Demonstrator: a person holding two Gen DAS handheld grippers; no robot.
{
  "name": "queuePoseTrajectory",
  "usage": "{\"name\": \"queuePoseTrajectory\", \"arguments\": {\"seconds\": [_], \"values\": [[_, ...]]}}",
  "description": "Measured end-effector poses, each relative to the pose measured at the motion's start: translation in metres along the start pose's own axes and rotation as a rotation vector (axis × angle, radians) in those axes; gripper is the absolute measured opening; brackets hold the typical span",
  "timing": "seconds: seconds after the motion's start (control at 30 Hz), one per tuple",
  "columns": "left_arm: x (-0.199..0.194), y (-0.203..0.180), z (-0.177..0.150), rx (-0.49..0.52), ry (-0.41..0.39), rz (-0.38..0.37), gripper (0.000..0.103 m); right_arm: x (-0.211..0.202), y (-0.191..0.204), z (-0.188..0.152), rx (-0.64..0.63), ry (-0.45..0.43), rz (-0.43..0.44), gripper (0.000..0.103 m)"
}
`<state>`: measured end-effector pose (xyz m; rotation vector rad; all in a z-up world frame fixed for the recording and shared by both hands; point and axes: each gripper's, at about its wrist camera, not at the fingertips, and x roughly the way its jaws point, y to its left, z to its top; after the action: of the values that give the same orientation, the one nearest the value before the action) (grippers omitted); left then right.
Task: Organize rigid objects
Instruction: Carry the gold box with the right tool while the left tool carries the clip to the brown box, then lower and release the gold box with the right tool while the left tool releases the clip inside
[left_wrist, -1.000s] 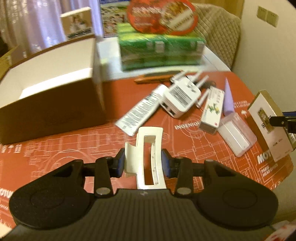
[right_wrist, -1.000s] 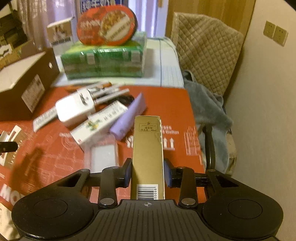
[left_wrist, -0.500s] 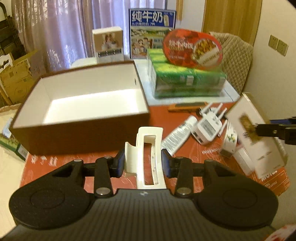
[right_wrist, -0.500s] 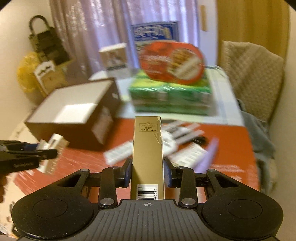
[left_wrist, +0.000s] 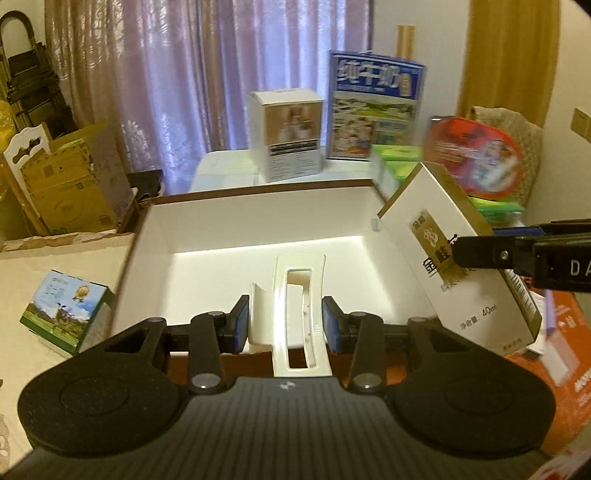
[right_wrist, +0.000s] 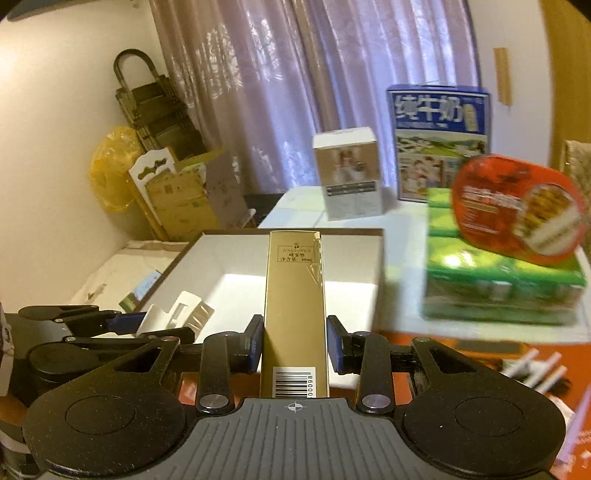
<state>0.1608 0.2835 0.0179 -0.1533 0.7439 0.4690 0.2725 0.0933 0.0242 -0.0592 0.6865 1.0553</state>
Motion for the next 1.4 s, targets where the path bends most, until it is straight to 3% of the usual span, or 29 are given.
{"name": "queuePoseTrajectory", "arguments": {"seconds": [0.4,0.7,0.87,1.27,1.4], "values": [[0.068,0.068,0.018,-0.025,0.067,0.025,0.036,0.097,0.036,0.028,-0.004,0.042,-0.103,0.032],[0.114,0.094,0.005,-0.024,0.158,0.039,0.036,0.154,0.030,0.011,-0.039,0.127,-0.264,0.032],[0.131,0.101,0.000,-0.024,0.192,0.044,0.036,0.168,0.015,-0.004,-0.029,0.187,-0.326,0.032],[0.148,0.100,0.007,-0.005,0.207,0.053,0.036,0.177,-0.004,-0.003,-0.021,0.213,-0.415,0.033],[0.149,0.100,0.005,0.002,0.210,0.053,0.036,0.174,-0.007,-0.005,-0.023,0.216,-0.403,0.044]]}}
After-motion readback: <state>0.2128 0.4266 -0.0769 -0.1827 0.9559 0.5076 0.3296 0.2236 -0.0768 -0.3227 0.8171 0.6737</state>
